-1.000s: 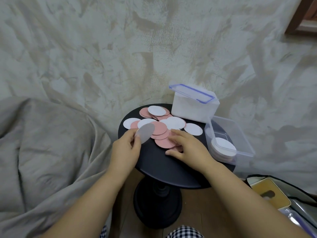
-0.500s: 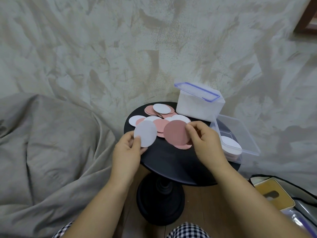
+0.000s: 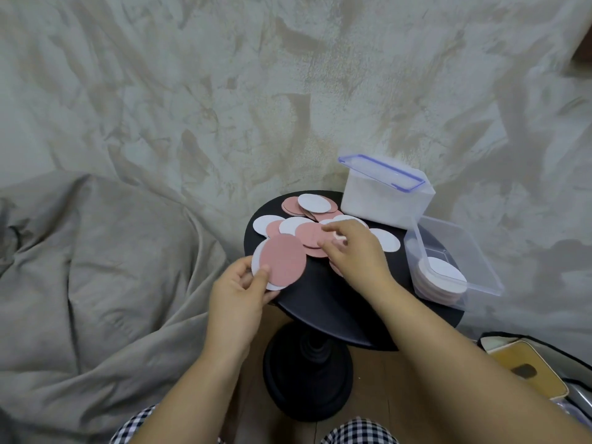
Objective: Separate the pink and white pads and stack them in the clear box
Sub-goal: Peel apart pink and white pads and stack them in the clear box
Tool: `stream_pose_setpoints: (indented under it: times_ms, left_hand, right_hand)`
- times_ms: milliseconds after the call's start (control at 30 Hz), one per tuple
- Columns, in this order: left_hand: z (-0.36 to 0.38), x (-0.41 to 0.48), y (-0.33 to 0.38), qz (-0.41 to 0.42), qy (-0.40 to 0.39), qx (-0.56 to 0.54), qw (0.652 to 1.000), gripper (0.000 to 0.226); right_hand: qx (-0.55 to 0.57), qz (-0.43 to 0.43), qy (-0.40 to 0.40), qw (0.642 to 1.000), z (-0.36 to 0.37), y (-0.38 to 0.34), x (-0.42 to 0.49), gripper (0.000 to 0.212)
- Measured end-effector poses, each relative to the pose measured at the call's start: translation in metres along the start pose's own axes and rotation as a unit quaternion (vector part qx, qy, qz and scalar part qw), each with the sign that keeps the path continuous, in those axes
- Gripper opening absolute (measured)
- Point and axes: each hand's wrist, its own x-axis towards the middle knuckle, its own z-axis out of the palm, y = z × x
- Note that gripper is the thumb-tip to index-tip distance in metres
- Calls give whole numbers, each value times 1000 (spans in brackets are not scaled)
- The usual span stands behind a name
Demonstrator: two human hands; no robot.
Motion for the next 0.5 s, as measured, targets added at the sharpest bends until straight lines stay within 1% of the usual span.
stream_pose_setpoints:
  times_ms: [67,100,133,200,300,333,433,500]
  left_hand:
    - [-8,3,3,6,10,16,1000,19]
    - [-11,3,4,8,14,22,1000,19]
    - [-14,4,4,9,17,27,999,19]
    - [-18,5,2,10,19,31,999,19]
    - [-19,6,-3,5,17,33,999,20]
    - [-19,6,-4,4,18,31,999,19]
    - [-16,6,-5,8,18,24,1000,18]
    - [-15,6,-5,11,19,14,1000,19]
  right_hand:
    - [-76,-11,-74,994,6,6,16,45]
    - [-94,-4,-106,990,9,8,21,47]
    - [-102,1,-125,987,11,9,24,42]
    - [-98,1,-131,987,14,10,25,32]
    - [-90,0,-119,989,16,14,25,36]
    - [-93,-4,-110,990,15,15,24,34]
    - [-64,-12,-15,998,7,14,23,20]
    - [3,-3,41,999,-5,7,20,13]
